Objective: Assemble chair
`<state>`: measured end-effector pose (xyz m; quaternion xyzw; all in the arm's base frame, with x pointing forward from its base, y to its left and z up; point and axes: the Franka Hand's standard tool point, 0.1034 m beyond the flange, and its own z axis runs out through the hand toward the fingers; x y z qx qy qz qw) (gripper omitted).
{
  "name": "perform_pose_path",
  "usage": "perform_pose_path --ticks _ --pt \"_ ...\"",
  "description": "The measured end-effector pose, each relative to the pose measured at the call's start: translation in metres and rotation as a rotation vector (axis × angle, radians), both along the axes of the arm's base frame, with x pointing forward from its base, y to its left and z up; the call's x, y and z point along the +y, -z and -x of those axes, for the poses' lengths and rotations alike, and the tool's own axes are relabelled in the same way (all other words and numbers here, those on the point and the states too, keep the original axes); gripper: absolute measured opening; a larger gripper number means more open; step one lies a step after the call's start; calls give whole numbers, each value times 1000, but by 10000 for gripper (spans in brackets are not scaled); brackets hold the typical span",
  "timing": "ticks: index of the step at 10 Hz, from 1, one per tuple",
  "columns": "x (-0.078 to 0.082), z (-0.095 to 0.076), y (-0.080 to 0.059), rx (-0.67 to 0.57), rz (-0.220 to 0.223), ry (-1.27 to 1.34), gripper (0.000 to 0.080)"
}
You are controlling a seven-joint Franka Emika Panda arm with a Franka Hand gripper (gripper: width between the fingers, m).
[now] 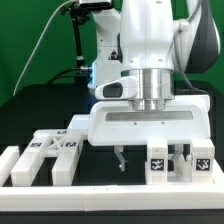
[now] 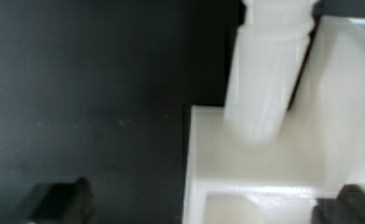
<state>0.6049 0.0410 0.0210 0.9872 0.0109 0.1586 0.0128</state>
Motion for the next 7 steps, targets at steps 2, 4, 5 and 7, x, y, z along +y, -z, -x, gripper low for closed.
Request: perform_pose_path --ticks 2,4,5,7 --pt "0 0 0 0 0 0 291" --pt "-1 0 0 0 1 1 51" --pt "-2 0 0 -1 2 2 51" --pt "-2 0 0 -1 2 3 30"
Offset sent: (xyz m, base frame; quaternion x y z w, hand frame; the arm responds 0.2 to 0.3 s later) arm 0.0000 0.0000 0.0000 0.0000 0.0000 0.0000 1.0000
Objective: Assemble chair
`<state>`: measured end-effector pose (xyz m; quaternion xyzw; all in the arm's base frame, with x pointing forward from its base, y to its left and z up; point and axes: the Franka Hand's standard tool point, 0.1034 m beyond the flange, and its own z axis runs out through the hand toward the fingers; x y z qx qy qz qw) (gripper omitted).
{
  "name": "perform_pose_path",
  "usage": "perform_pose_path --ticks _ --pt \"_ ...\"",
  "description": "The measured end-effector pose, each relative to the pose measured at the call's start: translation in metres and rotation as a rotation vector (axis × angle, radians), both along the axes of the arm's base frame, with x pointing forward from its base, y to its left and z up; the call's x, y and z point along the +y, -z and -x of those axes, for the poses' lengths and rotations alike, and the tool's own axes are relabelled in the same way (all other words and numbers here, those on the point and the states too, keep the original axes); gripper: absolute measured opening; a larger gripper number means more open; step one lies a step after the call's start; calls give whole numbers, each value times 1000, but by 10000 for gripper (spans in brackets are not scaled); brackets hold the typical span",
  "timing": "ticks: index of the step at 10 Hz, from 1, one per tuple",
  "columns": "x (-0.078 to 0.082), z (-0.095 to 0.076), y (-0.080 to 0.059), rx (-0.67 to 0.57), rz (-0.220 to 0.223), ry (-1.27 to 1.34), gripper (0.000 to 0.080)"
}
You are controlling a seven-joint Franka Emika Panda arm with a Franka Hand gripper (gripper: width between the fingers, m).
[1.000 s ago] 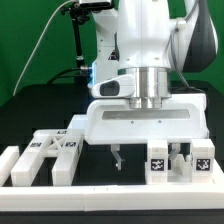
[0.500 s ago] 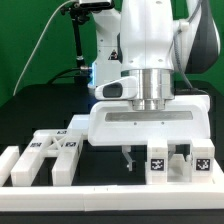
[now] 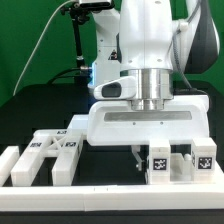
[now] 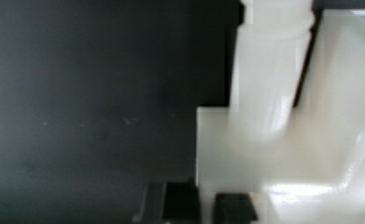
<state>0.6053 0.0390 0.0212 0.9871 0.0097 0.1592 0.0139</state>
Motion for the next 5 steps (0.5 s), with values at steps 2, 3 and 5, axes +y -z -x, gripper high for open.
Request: perform_pose_path --ticks 2,3,5 --pt "0 0 0 0 0 0 30" --pt "0 0 0 0 0 0 30" --pt "0 0 0 0 0 0 30"
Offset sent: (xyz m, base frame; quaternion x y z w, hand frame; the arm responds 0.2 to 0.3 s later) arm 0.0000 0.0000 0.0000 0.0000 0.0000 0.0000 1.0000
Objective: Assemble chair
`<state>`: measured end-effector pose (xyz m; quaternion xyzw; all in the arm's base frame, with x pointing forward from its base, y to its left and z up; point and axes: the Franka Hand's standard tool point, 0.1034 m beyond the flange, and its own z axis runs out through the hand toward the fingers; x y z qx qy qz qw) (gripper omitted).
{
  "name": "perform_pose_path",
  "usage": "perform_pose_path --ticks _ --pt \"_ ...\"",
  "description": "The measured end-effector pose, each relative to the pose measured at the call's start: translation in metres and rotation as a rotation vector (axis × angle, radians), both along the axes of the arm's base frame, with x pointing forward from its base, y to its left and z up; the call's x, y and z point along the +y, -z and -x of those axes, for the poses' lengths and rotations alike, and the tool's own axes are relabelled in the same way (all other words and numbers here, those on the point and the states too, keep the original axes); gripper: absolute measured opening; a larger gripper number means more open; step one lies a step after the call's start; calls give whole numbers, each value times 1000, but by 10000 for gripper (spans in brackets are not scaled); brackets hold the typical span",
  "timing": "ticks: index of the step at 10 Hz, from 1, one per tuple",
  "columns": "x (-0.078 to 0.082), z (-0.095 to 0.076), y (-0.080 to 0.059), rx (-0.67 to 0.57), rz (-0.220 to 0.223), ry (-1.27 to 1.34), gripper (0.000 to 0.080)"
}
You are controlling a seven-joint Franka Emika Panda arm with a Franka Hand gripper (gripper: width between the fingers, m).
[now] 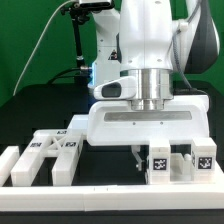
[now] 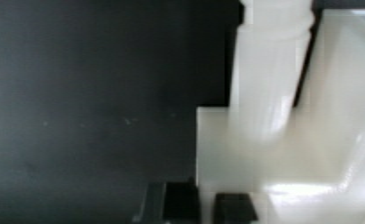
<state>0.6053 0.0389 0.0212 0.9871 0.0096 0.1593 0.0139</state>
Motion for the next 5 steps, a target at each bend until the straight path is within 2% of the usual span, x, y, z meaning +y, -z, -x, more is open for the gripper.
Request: perform_pose_path --ticks 1,2,4,5 --pt "-6 2 -1 13 10 -26 31" --pt "-30 10 -8 61 13 -38 31" --pt "-62 28 -22 177 -18 -41 31" --pt "-77 37 -36 227 -37 -20 31"
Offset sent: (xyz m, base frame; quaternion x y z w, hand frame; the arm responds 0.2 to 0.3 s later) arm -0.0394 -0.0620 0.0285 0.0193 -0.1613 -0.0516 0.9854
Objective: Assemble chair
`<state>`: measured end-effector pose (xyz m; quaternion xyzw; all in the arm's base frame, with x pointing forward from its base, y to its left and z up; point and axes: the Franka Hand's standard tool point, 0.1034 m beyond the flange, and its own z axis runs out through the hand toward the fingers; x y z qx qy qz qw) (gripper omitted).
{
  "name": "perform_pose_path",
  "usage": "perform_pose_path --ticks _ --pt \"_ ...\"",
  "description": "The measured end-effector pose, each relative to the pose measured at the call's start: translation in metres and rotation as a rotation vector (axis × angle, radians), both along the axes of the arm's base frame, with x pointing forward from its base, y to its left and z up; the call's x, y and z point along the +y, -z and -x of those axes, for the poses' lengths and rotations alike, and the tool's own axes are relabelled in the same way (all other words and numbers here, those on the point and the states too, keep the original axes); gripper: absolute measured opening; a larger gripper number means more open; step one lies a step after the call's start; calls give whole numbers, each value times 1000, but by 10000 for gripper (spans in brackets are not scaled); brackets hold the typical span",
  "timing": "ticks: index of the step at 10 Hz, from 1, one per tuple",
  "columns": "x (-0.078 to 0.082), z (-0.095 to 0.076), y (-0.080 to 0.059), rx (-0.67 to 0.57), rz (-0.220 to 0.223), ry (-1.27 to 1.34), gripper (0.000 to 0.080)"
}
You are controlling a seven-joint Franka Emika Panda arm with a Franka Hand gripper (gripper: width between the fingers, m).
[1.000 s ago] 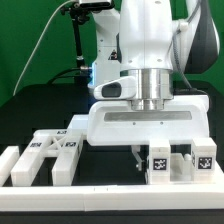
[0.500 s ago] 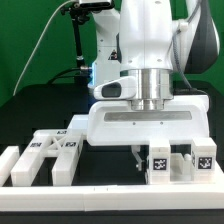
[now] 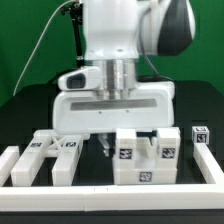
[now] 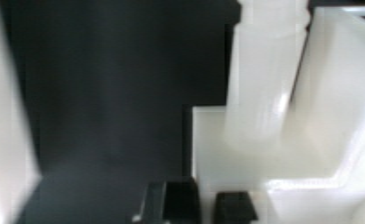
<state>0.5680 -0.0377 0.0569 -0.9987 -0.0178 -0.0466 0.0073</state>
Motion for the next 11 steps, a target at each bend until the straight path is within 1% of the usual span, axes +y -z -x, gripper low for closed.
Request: perform_pose_path --ticks 1,2,3,4,5,6,7,8,9,10,11 --pt "-3 12 -15 110 -19 14 31" --pt "-7 15 -34 220 -15 9 31" --pt "-8 7 -48 295 -2 12 31" --pt "-4 3 -50 367 3 11 31" --pt "-5 6 -45 428 1 11 31" --pt "-5 8 -43 471 -2 10 31" --pt "-3 14 -43 547 -9 10 31" --pt "-2 18 -41 640 -11 8 31" --pt "-3 24 -44 821 16 4 31" --pt "-2 21 -39 927 22 2 31" --pt "-1 21 -30 990 28 0 31"
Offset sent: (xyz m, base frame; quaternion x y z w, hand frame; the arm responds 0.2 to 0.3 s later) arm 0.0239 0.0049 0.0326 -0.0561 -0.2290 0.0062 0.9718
